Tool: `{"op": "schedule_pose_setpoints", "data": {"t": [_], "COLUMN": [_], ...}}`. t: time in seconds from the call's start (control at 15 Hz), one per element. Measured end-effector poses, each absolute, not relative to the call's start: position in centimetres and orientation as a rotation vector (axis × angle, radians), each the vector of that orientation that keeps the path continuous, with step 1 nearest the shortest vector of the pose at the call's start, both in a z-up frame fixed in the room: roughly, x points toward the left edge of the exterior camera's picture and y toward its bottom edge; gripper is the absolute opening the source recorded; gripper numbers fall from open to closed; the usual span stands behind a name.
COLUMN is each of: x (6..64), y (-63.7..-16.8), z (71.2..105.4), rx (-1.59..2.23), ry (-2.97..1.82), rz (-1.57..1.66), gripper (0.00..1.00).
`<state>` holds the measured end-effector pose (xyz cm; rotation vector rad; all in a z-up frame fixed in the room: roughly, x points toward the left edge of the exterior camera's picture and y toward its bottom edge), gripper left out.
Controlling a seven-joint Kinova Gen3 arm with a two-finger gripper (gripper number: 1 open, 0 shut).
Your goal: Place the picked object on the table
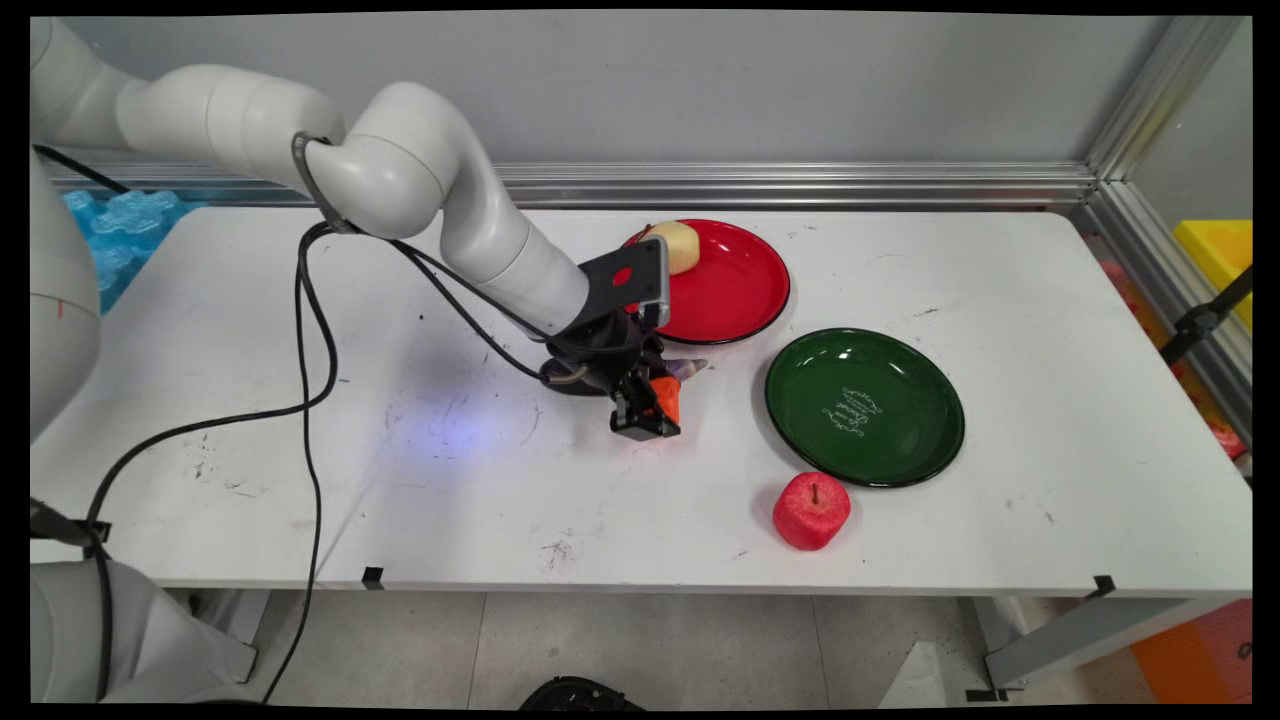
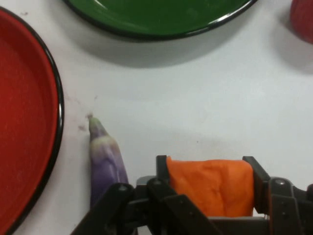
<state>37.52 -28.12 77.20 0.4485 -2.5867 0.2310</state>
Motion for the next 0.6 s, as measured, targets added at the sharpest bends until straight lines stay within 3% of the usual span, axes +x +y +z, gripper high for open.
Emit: {"op": "schedule_pose_setpoints", "data": {"t": [0.27, 0.33, 0.6], "x": [38.06, 38.2, 38.5], "y": [-27.83, -27.75, -27.66], "z": [76.65, 76.61, 76.78], "rx": [0.453, 0.453, 0.454], "ry": [-2.589, -2.59, -2.593], "rz": [0.222, 0.218, 0.207], "gripper": [0.0, 1.0, 1.0]}}
